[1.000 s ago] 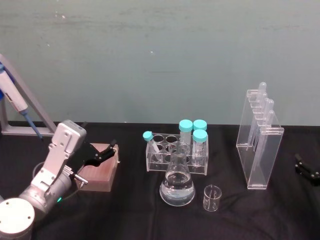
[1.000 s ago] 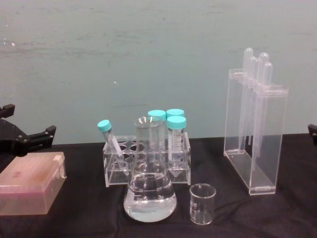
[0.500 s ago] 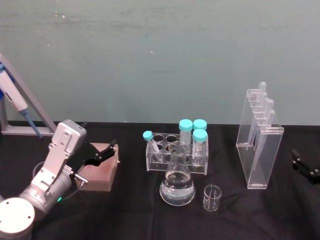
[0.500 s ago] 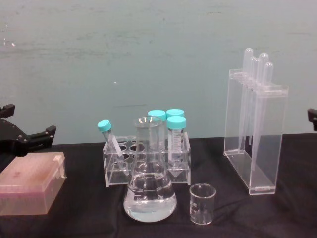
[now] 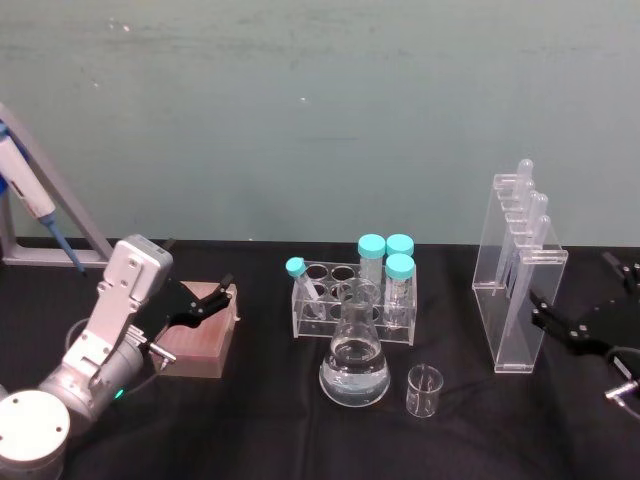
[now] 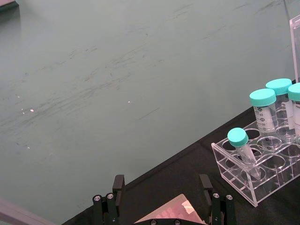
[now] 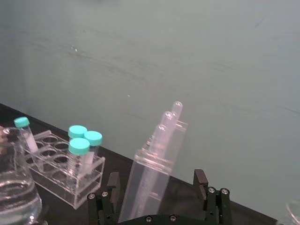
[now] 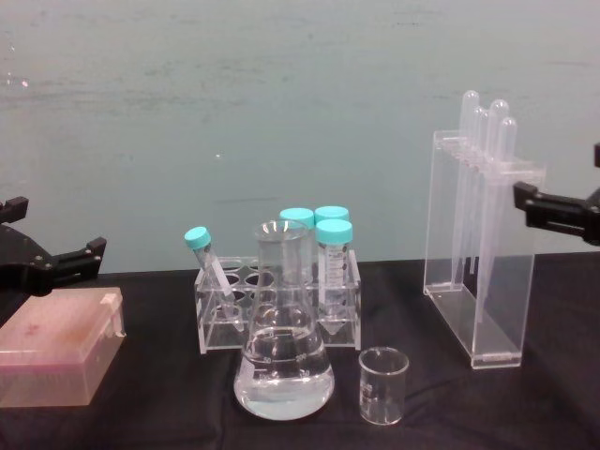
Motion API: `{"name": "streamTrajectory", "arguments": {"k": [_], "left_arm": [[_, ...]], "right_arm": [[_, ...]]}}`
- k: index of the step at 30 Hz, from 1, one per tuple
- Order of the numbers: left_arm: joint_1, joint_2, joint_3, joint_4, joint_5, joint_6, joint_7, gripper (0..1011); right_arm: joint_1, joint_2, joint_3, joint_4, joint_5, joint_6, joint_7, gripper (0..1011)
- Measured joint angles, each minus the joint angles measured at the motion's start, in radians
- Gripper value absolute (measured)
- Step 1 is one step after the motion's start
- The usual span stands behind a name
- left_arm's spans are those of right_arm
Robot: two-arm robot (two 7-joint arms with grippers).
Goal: Place the experimental apparatus aside using one hand.
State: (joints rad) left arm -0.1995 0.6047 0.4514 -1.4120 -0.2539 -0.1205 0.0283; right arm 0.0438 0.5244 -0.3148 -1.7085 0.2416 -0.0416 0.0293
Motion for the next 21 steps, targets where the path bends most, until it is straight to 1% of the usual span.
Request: {"name": "streamTrajectory", "arguments": {"k": [6,9,10,11,13,15,21], "left_arm": [[0.0,0.0,0.0,0.0,0.0,0.0,0.0,1000],[0.0,0.0,0.0,0.0,0.0,0.0,0.0,1000],[0.0,0.0,0.0,0.0,0.0,0.0,0.0,1000],[0.0,0.0,0.0,0.0,0.0,0.0,0.0,1000],[0.0,0.0,0.0,0.0,0.0,0.0,0.0,1000],[0.0,0.0,0.0,0.0,0.0,0.0,0.0,1000],[0.0,0.0,0.0,0.0,0.0,0.0,0.0,1000]], "right_arm": [[0.002,-0.03,-0.002,-0.003,-0.023,-0.004,-0.002,1003],[0.0,-0.053,0.001,-0.003,-0.041,-0.007,-0.017,1003],[0.0,-0.053,0.001,-0.003,-0.041,-0.007,-0.017,1003],[-0.001,-0.065,0.005,-0.002,-0.046,-0.01,-0.024,1003],[-0.002,-0.076,0.008,0.001,-0.051,-0.013,-0.031,1003],[-0.003,-0.098,0.014,0.008,-0.056,-0.018,-0.041,1003],[-0.001,-0.138,0.022,0.024,-0.062,-0.03,-0.05,1003]]}}
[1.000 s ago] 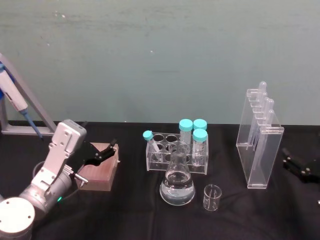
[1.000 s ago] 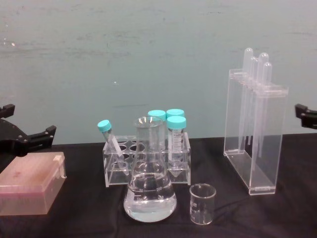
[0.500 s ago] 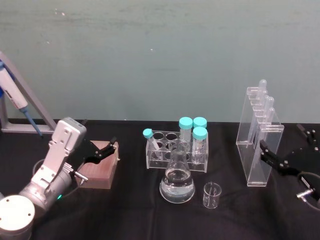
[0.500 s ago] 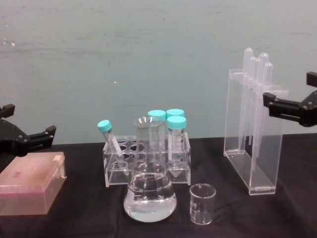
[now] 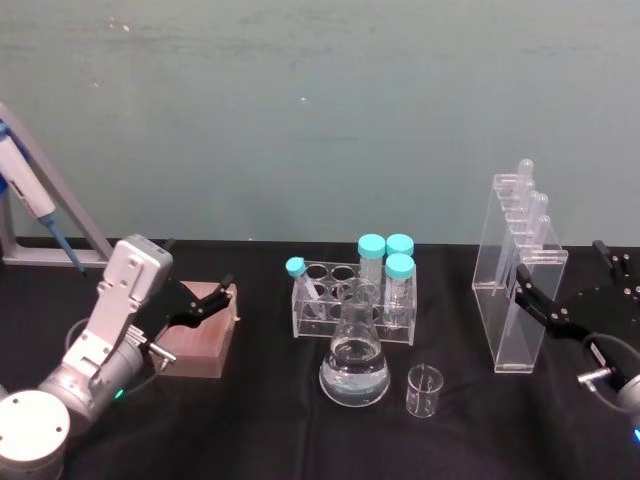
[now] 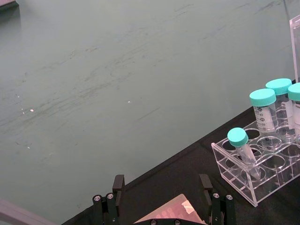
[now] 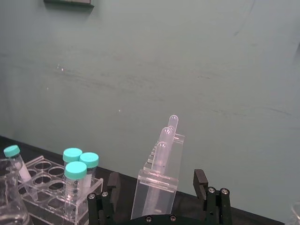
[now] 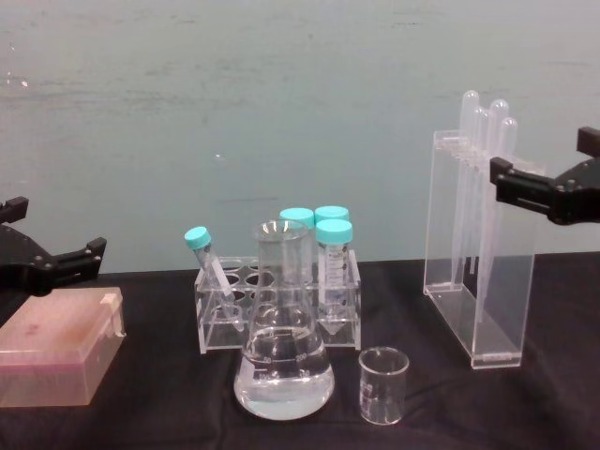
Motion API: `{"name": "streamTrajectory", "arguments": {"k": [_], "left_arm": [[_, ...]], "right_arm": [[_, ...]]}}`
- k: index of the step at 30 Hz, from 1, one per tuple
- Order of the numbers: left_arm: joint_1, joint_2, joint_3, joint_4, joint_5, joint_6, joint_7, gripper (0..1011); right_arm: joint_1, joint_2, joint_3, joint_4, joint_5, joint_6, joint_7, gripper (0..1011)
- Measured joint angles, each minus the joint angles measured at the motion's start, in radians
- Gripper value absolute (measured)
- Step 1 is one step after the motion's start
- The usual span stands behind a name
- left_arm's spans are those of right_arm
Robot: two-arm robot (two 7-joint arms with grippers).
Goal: Place the experimental apparatus aside using one hand.
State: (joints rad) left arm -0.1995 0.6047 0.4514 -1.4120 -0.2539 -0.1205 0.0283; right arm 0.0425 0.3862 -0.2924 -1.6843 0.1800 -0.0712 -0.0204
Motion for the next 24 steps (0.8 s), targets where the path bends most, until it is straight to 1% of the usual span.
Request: {"name": "streamTrajectory", "arguments": {"k": [1,2,4,7,16,22,24], "left_arm": [[0.0,0.0,0.0,0.0,0.0,0.0,0.0,1000],[0.0,0.0,0.0,0.0,0.0,0.0,0.0,1000],[0.0,0.0,0.0,0.0,0.0,0.0,0.0,1000],[0.0,0.0,0.0,0.0,0.0,0.0,0.0,1000],[0.0,0.0,0.0,0.0,0.0,0.0,0.0,1000],[0.0,0.0,0.0,0.0,0.0,0.0,0.0,1000],[0.0,0.0,0.0,0.0,0.0,0.0,0.0,1000]], "right_arm": [[0.002,-0.011,0.002,0.005,0.0,-0.002,0.0,1003],[0.002,-0.011,0.002,0.005,0.0,-0.002,0.0,1003],[0.005,-0.025,0.004,0.013,-0.002,-0.006,0.0,1003],[0.011,-0.052,0.01,0.027,-0.008,-0.013,-0.005,1003],[0.031,-0.096,0.022,0.064,-0.015,-0.022,0.001,1003],[0.044,-0.122,0.029,0.084,-0.025,-0.022,0.005,1003],[0.05,-0.136,0.032,0.095,-0.033,-0.02,0.007,1003]]}}
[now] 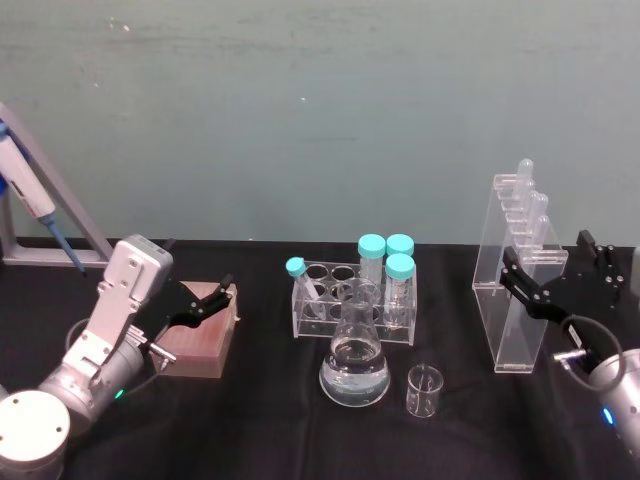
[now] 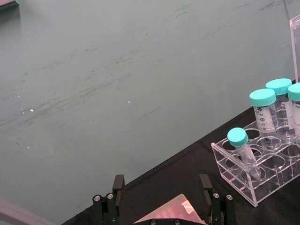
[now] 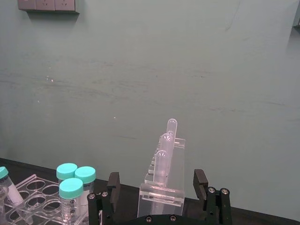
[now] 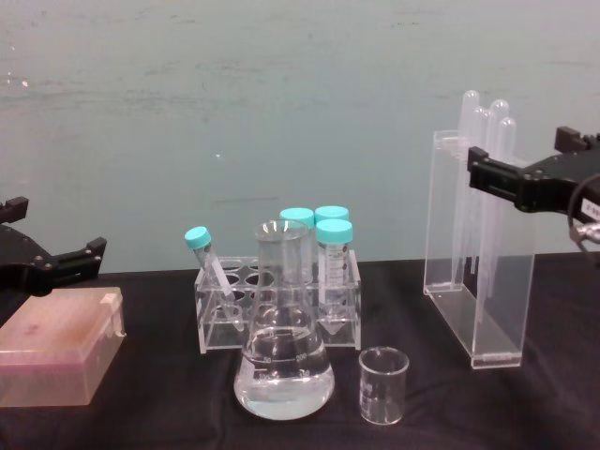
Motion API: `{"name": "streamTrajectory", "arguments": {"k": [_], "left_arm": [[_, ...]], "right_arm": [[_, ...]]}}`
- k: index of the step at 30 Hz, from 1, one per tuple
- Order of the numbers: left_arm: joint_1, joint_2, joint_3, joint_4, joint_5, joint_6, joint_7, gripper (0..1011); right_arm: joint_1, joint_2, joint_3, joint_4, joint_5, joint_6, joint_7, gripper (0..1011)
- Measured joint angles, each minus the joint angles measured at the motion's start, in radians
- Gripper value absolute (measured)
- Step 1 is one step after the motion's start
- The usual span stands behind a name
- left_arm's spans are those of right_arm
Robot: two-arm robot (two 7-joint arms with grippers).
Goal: Place the experimental apparatus aside using one hand.
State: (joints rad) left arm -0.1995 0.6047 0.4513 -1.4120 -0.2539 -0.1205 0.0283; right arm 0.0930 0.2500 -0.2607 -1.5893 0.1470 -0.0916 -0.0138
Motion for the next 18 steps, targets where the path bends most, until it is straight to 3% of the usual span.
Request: {"name": "streamTrajectory", "arguments": {"k": [18], "left_arm": [[0.0,0.0,0.0,0.0,0.0,0.0,0.0,1000]], "right_arm": [[0.03,-0.077,0.028,0.056,-0.049,0.026,-0.005,1003]]}}
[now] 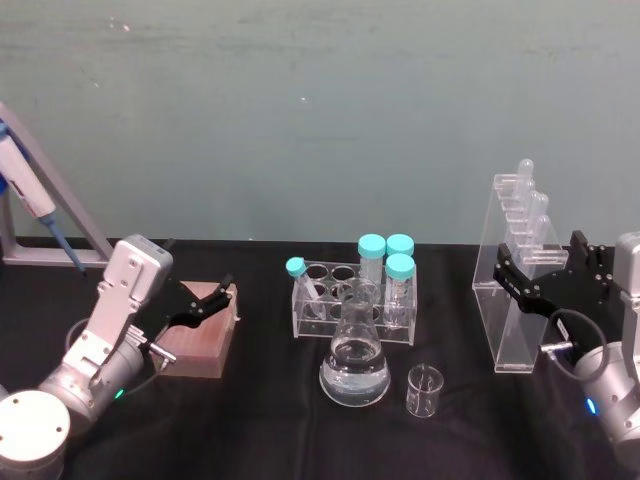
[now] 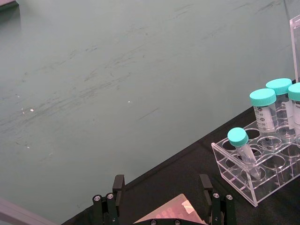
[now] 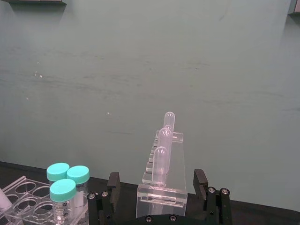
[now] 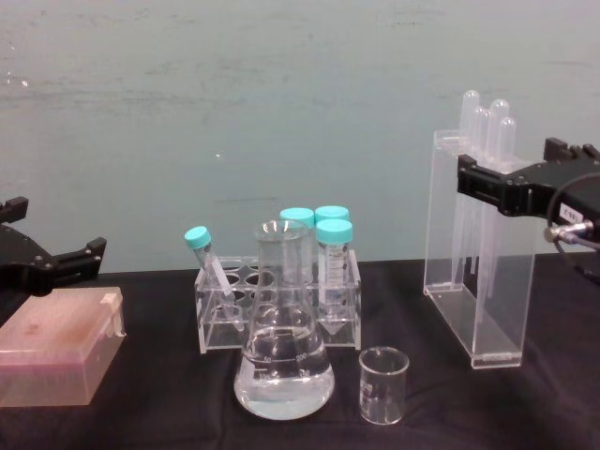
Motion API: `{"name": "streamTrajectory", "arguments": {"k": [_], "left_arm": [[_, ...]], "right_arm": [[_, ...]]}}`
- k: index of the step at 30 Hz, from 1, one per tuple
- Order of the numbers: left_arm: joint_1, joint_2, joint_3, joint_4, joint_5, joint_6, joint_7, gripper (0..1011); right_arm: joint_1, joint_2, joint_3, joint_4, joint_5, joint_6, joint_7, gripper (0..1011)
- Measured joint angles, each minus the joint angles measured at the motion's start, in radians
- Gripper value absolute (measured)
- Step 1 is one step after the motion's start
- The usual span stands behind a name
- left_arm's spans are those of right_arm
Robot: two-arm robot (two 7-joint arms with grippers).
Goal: Place the experimental apparatus aside using one hand.
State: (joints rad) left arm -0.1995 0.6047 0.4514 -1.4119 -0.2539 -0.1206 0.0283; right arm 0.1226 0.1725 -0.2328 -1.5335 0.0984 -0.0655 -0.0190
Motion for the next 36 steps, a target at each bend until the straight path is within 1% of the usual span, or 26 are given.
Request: {"name": "streamTrajectory", "arguments": {"k": [19,36], "left_arm": [[0.0,0.0,0.0,0.0,0.0,0.0,0.0,1000],[0.0,0.0,0.0,0.0,0.0,0.0,0.0,1000]], "right_arm": [[0.004,-0.054,0.041,0.021,-0.037,0.008,0.021,1003],[0.027,-0.105,0.078,0.054,-0.06,0.02,0.052,1003]]}}
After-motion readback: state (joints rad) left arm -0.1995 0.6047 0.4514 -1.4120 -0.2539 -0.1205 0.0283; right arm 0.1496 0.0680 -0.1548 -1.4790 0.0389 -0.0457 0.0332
